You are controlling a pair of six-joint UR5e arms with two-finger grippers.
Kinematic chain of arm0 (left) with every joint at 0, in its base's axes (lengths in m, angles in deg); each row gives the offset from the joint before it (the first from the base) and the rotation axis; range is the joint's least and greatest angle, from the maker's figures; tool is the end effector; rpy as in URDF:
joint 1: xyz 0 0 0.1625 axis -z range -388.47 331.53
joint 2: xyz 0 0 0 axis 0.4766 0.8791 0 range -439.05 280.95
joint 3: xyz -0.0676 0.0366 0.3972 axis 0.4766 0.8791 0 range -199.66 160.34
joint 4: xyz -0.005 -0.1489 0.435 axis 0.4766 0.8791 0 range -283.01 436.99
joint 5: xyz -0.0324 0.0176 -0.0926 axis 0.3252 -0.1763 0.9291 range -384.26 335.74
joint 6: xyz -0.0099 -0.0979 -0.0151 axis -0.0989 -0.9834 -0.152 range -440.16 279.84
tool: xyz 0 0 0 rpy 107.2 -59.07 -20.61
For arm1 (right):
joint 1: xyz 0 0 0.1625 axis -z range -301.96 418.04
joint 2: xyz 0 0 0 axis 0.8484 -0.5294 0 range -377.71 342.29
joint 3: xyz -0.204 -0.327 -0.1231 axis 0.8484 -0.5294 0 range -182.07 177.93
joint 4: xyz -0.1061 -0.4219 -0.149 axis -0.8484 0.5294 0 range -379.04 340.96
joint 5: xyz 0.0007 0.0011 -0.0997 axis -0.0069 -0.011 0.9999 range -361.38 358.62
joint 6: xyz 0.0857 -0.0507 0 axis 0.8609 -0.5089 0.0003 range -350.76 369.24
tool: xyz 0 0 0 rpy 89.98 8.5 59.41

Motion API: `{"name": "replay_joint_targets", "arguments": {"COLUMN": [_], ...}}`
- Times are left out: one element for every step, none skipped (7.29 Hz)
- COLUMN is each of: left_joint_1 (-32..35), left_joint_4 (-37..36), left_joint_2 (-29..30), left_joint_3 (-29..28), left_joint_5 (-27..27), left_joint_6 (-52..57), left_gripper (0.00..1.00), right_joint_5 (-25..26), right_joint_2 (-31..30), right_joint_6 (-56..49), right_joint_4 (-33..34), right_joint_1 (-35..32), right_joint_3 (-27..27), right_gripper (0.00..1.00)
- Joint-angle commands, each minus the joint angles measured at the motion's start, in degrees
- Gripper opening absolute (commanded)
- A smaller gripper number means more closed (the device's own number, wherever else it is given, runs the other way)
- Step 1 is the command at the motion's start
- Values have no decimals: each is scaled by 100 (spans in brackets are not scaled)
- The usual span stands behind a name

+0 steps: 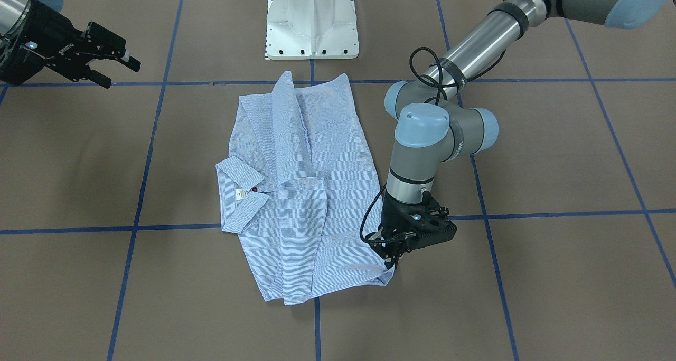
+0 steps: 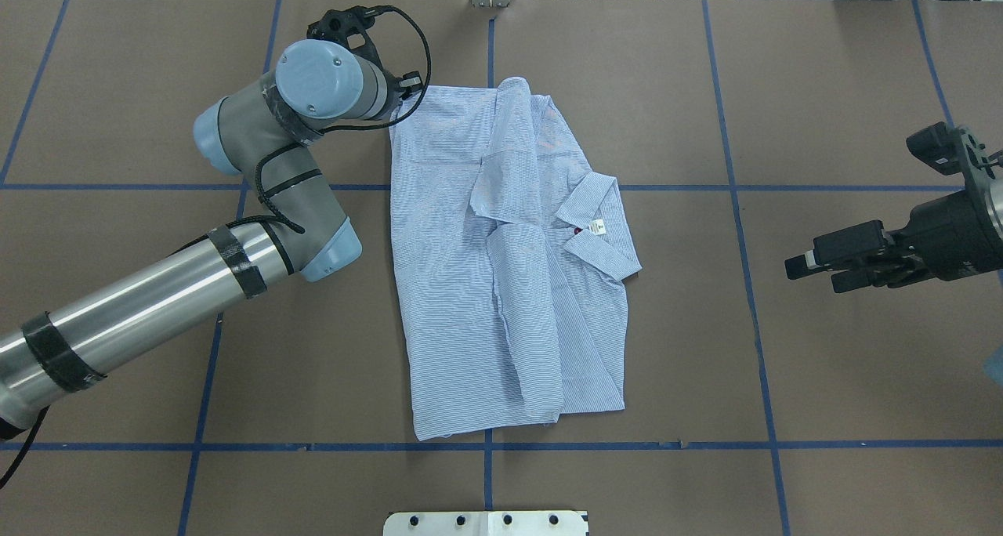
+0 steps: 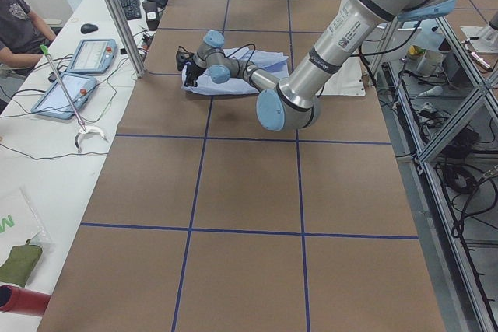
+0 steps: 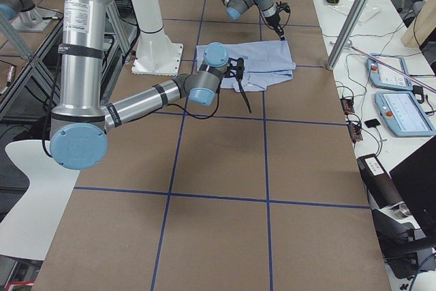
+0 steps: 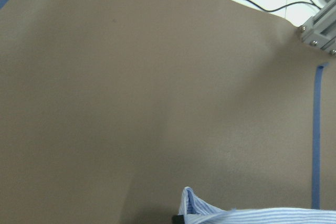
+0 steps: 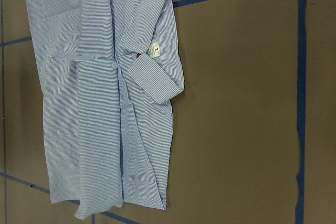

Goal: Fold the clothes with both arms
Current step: 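Release the shirt with the left gripper while the right gripper reaches toward the collar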

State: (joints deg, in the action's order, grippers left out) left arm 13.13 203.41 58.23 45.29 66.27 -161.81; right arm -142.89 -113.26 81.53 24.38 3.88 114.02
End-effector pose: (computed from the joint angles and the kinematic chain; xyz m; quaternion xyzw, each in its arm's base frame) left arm 0.5414 -0.6576 0.2373 0.2031 0.4456 -0.2472 0.8361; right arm -0.2296 -0.4125 0.3429 -0.0010 -0.6157 0.0065 0.7880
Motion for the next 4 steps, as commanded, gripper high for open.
{"name": "replay_joint_targets", "arguments": {"left_joint_1": [-2,6,41,67], "left_joint_4": [93,85,15,-12], "left_joint_2": [27,27,-26,-87], "left_joint_3": [-26,44,271,412], "left_joint_5": [-62,-27,17,330], "left_joint_6": [26,44,53,61], "left_gripper": [99,100,100,100], "right_joint_5": [53,228,525,693], "right_joint_2": [54,167,350,718], "right_joint_6": [-38,-39,-39,-39], "right_joint_4": [8,43,279,768], "right_joint_1": [54,98,186,221], "right_joint_3": [-78,-104,-113,-96], "right_gripper": [100,100,100,100]}}
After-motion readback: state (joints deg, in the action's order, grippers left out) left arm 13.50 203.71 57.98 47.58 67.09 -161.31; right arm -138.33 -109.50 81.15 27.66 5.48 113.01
